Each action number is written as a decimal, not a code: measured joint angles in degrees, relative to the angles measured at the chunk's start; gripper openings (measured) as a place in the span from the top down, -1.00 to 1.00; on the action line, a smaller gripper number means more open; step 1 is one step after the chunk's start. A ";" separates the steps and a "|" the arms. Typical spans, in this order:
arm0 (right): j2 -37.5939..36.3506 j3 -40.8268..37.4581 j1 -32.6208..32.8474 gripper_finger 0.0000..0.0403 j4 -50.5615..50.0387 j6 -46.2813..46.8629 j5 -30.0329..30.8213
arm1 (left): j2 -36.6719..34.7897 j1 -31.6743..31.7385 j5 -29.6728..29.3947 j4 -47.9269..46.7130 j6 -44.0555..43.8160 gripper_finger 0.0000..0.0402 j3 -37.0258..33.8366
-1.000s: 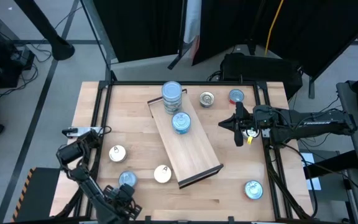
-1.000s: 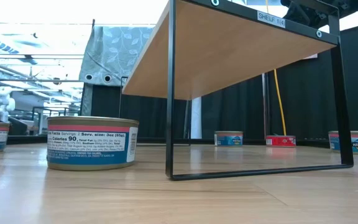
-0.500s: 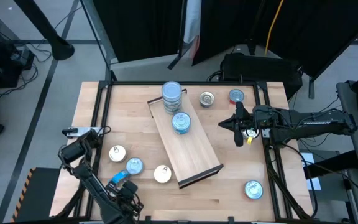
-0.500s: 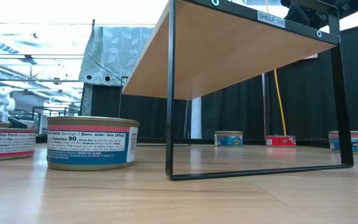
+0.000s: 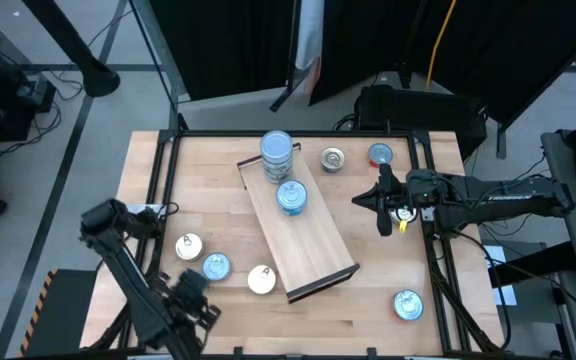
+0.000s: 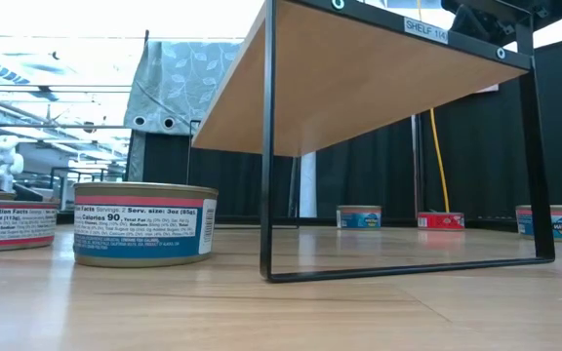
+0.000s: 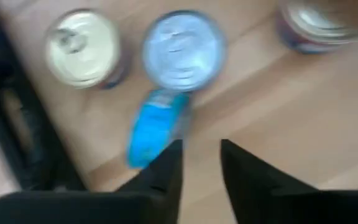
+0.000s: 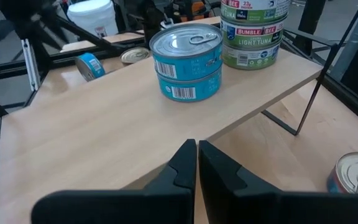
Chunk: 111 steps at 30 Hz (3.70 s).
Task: Stack canned seafood by type on shelf
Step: Stack the bottom left light blue tuna can on top of the other light blue tuna can on the shelf
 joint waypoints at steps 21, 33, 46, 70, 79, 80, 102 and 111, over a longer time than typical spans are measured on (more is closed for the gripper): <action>0.00 0.00 0.00 0.96 -3.05 0.50 -4.54 | -6.36 0.03 6.48 9.37 5.51 -0.40 -17.29; 0.00 0.00 -0.01 0.96 -3.05 0.60 -4.50 | -6.36 -0.04 5.96 15.21 11.06 -0.17 -21.91; 0.00 0.00 -0.01 0.96 -3.05 0.60 -4.50 | -6.74 -0.05 3.52 18.95 13.74 0.30 -23.86; 0.00 0.00 0.02 0.96 7.32 -1.82 -4.50 | -26.99 19.25 -51.05 22.07 48.56 0.30 -4.68; 0.01 0.00 0.02 0.96 7.05 -1.76 -7.19 | -26.57 35.57 -19.62 53.23 72.35 0.30 -4.70; 0.00 0.00 0.02 0.96 7.05 -1.76 -7.75 | -26.37 37.30 -17.02 53.49 72.25 0.30 -4.70; 0.00 0.00 0.02 0.96 6.26 -2.56 -12.04 | -18.69 53.24 -0.74 55.97 66.05 0.31 -7.72; 0.00 0.00 0.02 0.96 4.88 -2.64 -12.04 | -18.73 53.75 -0.93 53.17 62.87 0.26 -7.69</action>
